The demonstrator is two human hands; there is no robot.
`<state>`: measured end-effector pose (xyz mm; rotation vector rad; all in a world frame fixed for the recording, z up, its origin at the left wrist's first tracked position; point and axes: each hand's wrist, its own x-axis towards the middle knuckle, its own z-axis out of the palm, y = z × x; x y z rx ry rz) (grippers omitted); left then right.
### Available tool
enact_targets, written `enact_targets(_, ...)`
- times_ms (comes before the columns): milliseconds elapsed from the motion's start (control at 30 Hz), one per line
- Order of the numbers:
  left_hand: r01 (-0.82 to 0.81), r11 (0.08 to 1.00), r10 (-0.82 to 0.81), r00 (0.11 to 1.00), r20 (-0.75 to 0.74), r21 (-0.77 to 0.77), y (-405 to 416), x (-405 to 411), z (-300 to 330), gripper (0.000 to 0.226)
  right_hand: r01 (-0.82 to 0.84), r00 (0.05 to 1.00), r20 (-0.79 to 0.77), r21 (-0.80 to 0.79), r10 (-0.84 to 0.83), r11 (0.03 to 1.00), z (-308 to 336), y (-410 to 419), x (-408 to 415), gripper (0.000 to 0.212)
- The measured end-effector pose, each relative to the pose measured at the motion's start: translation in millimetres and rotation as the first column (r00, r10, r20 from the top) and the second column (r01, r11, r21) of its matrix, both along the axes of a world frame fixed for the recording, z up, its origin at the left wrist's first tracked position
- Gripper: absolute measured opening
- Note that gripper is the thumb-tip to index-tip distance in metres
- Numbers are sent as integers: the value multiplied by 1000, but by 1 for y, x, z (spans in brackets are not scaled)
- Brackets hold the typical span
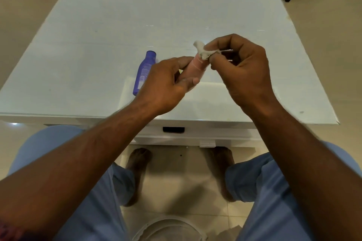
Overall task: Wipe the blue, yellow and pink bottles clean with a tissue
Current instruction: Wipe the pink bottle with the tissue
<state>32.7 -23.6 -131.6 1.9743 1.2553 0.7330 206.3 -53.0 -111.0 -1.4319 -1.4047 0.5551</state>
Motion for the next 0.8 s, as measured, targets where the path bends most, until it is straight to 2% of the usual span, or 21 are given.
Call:
enact_targets(233,-28,998,29,999,13,-58,-4,4,-4,41,-7,1000,15,15,7,1000,0,1,-2,14)
enact_targets(367,7,998,-8,1000,-20,-57,-6,6,-6,39,54,998,-23,-67,-56,996,-1,4,3,12)
enact_targets(500,-25,993,34,997,74,-116,-3,4,-4,36,-17,999,43,-67,20,998,-4,0,-2,16)
enact_targets(600,-31,998,36,995,88,-61,3,2,3,33,52,996,68,-41,-49,998,-9,-1,-6,21)
enact_targets(700,-37,998,40,997,69,-46,5,0,5,33,126,992,-4,16,-126,992,-6,4,-1,17)
enact_targets(800,11,1000,-11,1000,-9,-20,3,1,1,33,101,994,-37,-24,-101,995,-4,6,5,16)
